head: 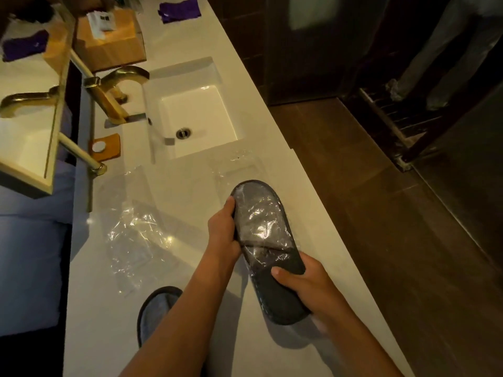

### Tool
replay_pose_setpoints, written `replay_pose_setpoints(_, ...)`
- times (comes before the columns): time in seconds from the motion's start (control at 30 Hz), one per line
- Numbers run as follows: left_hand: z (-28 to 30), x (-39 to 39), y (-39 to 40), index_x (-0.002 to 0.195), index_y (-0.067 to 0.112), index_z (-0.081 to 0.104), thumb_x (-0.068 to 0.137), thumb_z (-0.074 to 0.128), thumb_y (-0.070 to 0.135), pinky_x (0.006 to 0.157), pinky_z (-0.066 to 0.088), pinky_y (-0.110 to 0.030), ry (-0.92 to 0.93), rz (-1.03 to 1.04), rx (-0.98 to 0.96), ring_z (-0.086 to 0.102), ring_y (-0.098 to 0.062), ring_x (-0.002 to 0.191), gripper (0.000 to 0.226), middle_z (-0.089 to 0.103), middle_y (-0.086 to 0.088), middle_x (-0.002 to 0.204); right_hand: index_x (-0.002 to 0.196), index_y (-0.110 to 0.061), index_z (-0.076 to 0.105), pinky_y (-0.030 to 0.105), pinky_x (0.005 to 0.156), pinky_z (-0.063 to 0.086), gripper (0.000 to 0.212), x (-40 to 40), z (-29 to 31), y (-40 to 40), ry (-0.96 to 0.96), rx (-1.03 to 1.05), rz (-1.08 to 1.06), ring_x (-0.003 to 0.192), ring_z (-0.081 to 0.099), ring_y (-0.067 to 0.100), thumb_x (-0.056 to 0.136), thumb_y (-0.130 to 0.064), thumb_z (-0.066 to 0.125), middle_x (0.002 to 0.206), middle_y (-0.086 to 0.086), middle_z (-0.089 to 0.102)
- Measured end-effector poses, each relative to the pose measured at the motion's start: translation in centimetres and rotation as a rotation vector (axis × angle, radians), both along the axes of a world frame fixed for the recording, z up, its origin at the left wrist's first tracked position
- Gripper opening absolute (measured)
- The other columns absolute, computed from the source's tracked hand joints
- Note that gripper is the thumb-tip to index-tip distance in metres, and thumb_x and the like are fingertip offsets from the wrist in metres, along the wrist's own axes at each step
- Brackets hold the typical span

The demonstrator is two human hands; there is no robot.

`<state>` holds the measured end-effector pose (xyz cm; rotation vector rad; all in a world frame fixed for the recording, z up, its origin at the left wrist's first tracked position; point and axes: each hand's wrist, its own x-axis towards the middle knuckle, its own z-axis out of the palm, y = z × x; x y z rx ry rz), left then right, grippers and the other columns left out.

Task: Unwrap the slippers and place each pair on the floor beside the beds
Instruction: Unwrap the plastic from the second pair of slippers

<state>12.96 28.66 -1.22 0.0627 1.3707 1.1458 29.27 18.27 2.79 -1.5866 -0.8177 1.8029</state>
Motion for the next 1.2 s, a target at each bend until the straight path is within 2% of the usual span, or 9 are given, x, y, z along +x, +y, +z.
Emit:
replay_pose_setpoints(0.1,-0.6,-1.1,1.0,0.092,0.003,0.070,0.092,0.065,0.025,0.084,0.059,-0.056,0.116,0.041,-0.003,0.070,-0.033,0.089,0.022,0.071,-0.020,0.098,0.106,-0.019,0.068,0.041,0.076,0.063,0.027,-0.1,-0.2,0.3,-0.014,0.000,0.014,0.086,0.074,0.023,0.080,-0.016,0.076,0.095,0.006,0.077)
replay_pose_setpoints(0.2,-1.1,-1.6,2.2,0.080,0.007,0.065,0.091,0.066,0.015,0.083,0.060,-0.047,0.237,0.102,-0.027,0.062,-0.028,0.079,0.014,0.063,-0.017,0.085,0.108,-0.017,0.068,0.049,0.080,0.061,0.030,-0.1,-0.6,0.2,-0.019,-0.017,0.017,0.089,0.074,0.027,0.079,-0.018,0.076,0.097,0.010,0.076)
replay_pose_setpoints(0.4,-1.3,-1.8,5.0,0.068,0.007,0.062,0.091,0.063,0.006,0.050,0.052,-0.020,0.395,0.135,0.047,0.058,-0.009,0.050,0.024,0.063,-0.004,0.060,0.104,-0.018,0.070,0.049,0.077,0.061,0.028,0.7,-0.7,-0.3,0.029,-0.074,-0.007,0.086,0.074,0.028,0.076,-0.017,0.077,0.091,0.008,0.077)
replay_pose_setpoints(0.47,-1.2,-1.9,5.6,0.067,0.007,0.061,0.092,0.061,0.006,0.043,0.047,-0.020,0.454,0.148,0.064,0.053,-0.004,0.037,0.025,0.061,-0.001,0.052,0.105,-0.018,0.069,0.049,0.079,0.061,0.033,1.1,-0.6,-0.6,0.029,-0.093,0.009,0.088,0.074,0.028,0.073,-0.021,0.079,0.093,0.008,0.077)
replay_pose_setpoints(0.53,-1.3,-1.9,6.3,0.072,0.006,0.060,0.092,0.060,0.009,0.043,0.044,-0.025,0.455,0.178,0.061,0.049,-0.011,0.034,0.021,0.064,-0.008,0.059,0.106,-0.019,0.069,0.051,0.083,0.060,0.041,1.7,-0.6,-1.3,0.038,-0.124,0.020,0.093,0.072,0.029,0.068,-0.026,0.081,0.096,0.009,0.076)
replay_pose_setpoints(0.77,-2.1,-3.0,8.9,0.071,0.007,0.055,0.095,0.058,0.015,0.048,0.048,-0.033,0.492,0.235,0.116,0.054,-0.024,0.050,0.025,0.061,-0.015,0.063,0.106,-0.020,0.071,0.050,0.096,0.052,0.058,3.6,-0.9,-3.8,0.024,-0.196,0.072,0.100,0.071,0.023,0.053,-0.039,0.086,0.099,0.002,0.078)
replay_pose_setpoints(0.97,-2.3,-3.6,10.1,0.068,0.010,0.058,0.092,0.058,0.019,0.049,0.053,-0.034,0.624,0.216,0.089,0.058,-0.024,0.046,0.026,0.067,-0.012,0.063,0.111,-0.023,0.068,0.050,0.102,0.049,0.076,4.3,-1.4,-5.1,0.029,-0.241,0.093,0.107,0.068,0.023,0.042,-0.046,0.088,0.106,0.001,0.076)
replay_pose_setpoints(1.13,-2.2,-4.5,10.1,0.076,0.008,0.062,0.085,0.060,0.018,0.049,0.054,-0.032,0.725,0.194,0.050,0.065,-0.026,0.052,0.013,0.072,-0.020,0.073,0.125,-0.025,0.059,0.049,0.114,0.033,0.112,5.1,-1.4,-6.3,-0.026,-0.211,0.016,0.126,0.052,0.021,0.025,-0.065,0.088,0.126,-0.002,0.064)
replay_pose_setpoints(1.2,-2.0,-4.5,9.8,0.096,0.004,0.067,0.081,0.067,0.023,0.069,0.061,-0.038,0.822,0.051,0.012,0.071,-0.027,0.076,0.024,0.075,-0.019,0.093,0.113,-0.031,0.059,0.037,0.114,0.029,0.086,5.3,-1.1,-6.5,-0.025,-0.177,0.004,0.122,0.048,0.014,0.037,-0.058,0.088,0.121,-0.008,0.060)
